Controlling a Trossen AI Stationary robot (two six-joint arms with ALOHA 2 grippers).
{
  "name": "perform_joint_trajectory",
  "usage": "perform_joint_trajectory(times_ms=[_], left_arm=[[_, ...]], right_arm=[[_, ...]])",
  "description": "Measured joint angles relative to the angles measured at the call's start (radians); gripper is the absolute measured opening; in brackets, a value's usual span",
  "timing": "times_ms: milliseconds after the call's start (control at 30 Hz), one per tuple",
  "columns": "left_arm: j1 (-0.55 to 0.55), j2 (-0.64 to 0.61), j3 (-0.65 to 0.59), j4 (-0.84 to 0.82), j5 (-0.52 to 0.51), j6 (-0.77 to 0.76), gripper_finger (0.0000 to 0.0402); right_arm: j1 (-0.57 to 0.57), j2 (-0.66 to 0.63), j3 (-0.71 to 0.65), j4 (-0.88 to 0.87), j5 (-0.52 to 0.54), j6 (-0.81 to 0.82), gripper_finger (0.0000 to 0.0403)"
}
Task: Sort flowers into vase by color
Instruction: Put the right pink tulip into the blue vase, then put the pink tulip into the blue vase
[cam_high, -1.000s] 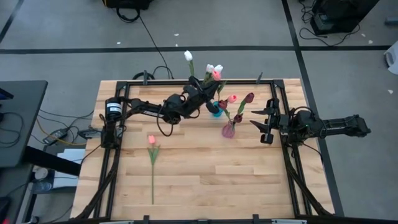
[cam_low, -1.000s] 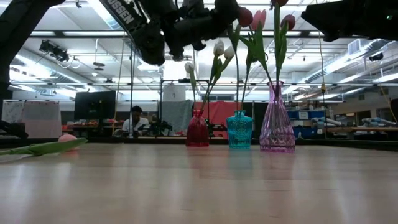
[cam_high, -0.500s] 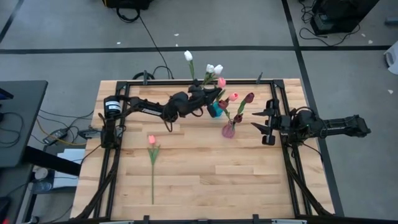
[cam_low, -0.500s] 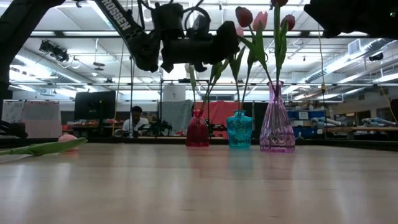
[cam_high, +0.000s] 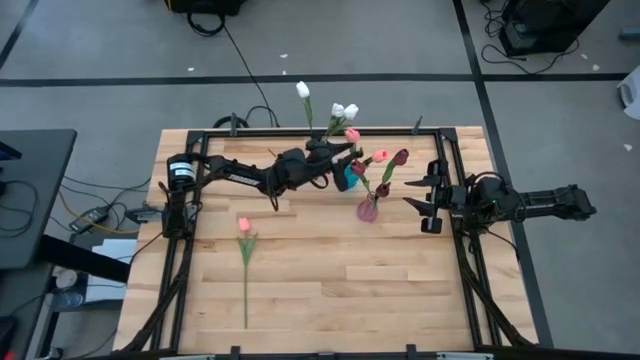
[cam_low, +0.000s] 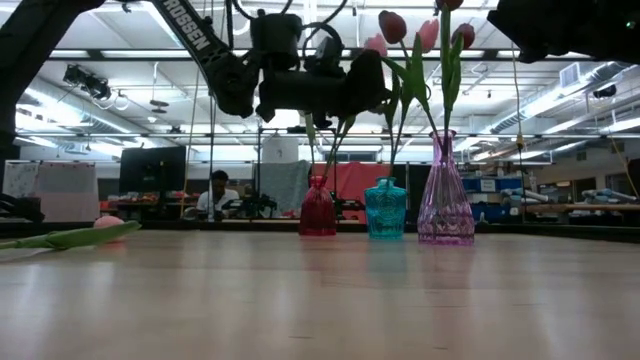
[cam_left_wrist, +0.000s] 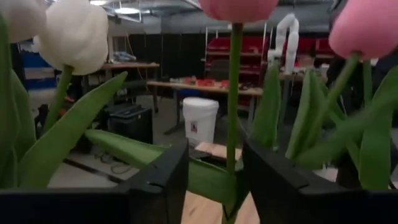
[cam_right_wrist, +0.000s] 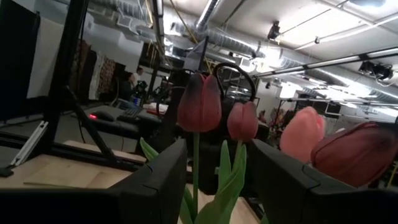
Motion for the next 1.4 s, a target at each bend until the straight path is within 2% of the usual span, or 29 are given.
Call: perform_joint_trajectory(times_ms=[267, 500, 667, 767, 933, 1067, 1167, 1267, 1400], left_arm=[[-0.034, -0.164, 0.0, -0.302, -0.018, 0.073, 0.017], [-0.112, -0.293, -0.007, -0.603, -0.161, 0.107, 0.017], [-0.203, -0.384, -0.09, -0.774, -0.278, -0.007, 0.017], [-0.262, -0.452, -0.139, -0.906, -0.346, -0.175, 0.017], [-0.353, -0.53, -0.149, -1.283, -0.348, -0.649, 0.017], [-0.44, -0.535, -0.148, -1.562, -0.229, -1.045, 0.017], [-0.513, -0.511, -0.148, -1.724, -0.154, -1.277, 0.017], [-0.577, -0.489, -0.148, -1.817, -0.098, -1.436, 0.017], [-0.63, -0.479, -0.148, -1.845, -0.054, -1.578, 0.017]], right_arm=[[0.0, 0.0, 0.0, -0.005, 0.015, 0.0, 0.0185], [0.0, 0.0, 0.0, -0.005, 0.017, 0.002, 0.0185], [0.0, 0.0, 0.0, -0.005, 0.017, 0.008, 0.0185], [0.0, 0.0, 0.0, -0.006, 0.017, 0.008, 0.0185], [0.0, 0.0, 0.0, -0.01, 0.021, 0.007, 0.0185], [0.0, 0.0, 0.0, -0.018, 0.045, 0.005, 0.0185], [0.0, 0.0, 0.0, -0.027, 0.076, 0.002, 0.0185], [0.0, 0.0, 0.0, -0.03, 0.088, 0.0, 0.0185], [0.0, 0.001, 0.0, -0.031, 0.088, 0.0, 0.0185]])
